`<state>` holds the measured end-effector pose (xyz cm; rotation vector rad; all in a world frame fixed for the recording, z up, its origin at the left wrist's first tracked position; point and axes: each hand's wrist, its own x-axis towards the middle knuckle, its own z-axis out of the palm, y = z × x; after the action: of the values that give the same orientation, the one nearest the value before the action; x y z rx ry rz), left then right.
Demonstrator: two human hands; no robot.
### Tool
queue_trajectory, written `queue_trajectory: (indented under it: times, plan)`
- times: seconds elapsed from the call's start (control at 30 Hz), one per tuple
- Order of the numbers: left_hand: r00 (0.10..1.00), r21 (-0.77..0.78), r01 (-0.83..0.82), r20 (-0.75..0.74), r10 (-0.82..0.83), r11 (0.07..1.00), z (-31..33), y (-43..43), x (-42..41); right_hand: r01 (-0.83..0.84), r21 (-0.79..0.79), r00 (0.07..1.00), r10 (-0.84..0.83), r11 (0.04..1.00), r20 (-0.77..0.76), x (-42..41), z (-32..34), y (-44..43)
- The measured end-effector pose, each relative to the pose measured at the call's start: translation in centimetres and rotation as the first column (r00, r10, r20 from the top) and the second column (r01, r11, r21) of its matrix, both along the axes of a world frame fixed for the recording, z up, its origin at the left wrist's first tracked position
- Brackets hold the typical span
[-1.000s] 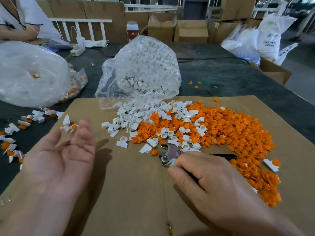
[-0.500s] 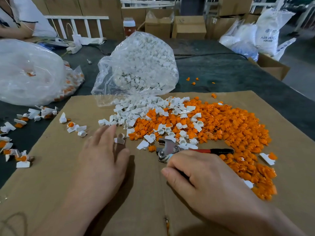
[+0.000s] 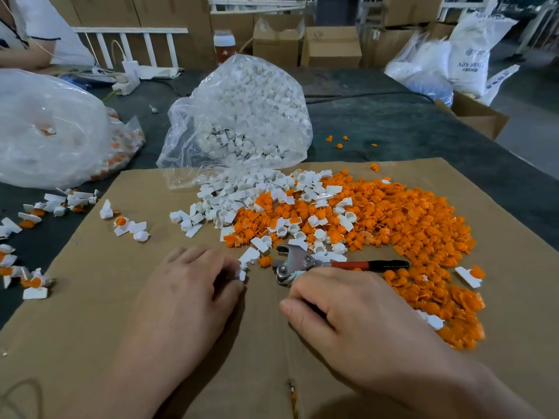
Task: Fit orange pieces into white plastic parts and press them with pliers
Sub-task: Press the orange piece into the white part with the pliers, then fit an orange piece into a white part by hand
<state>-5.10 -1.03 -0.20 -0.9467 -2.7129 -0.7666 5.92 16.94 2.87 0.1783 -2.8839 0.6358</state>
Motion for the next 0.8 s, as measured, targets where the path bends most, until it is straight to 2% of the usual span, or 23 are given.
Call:
queue_trajectory:
  times: [0.17, 0.3, 0.43, 0.5, 0.63, 0.8]
  plan:
    - [0.998, -0.010, 0.060, 0.034, -0.059, 0.998, 0.3, 0.2, 0.5, 0.017, -0.002, 1.000, -0.017, 1.000, 0.017, 0.0, 0.1, 0.1]
    - [0.998, 0.028, 0.062, 0.022, -0.062, 0.998, 0.2, 0.4, 0.7, -0.055, 0.069, 0.997, 0.051, 0.996, 0.052, 0.2, 0.4, -0.2]
    - [0.988, -0.101, 0.128, -0.072, -0.135, 0.987, 0.3, 0.8, 0.8, -0.108, 0.163, 0.989, 0.089, 0.981, 0.122, 0.2, 0.4, -0.5]
    - [0.983, -0.118, 0.145, -0.092, -0.157, 0.982, 0.3, 1.0, 1.0, -0.125, 0.197, 0.983, 0.095, 0.972, 0.155, 0.1, 0.4, -0.6]
    - [0.992, -0.058, 0.122, -0.029, -0.123, 0.991, 0.5, 1.2, 1.3, -0.118, 0.207, 0.983, 0.085, 0.971, 0.162, 0.1, 0.3, -0.5]
    - [0.978, 0.048, 0.090, 0.184, -0.098, 0.995, 0.4, 1.3, 1.7, -0.064, 0.136, 0.991, 0.046, 0.989, 0.126, -0.1, 0.4, -0.4]
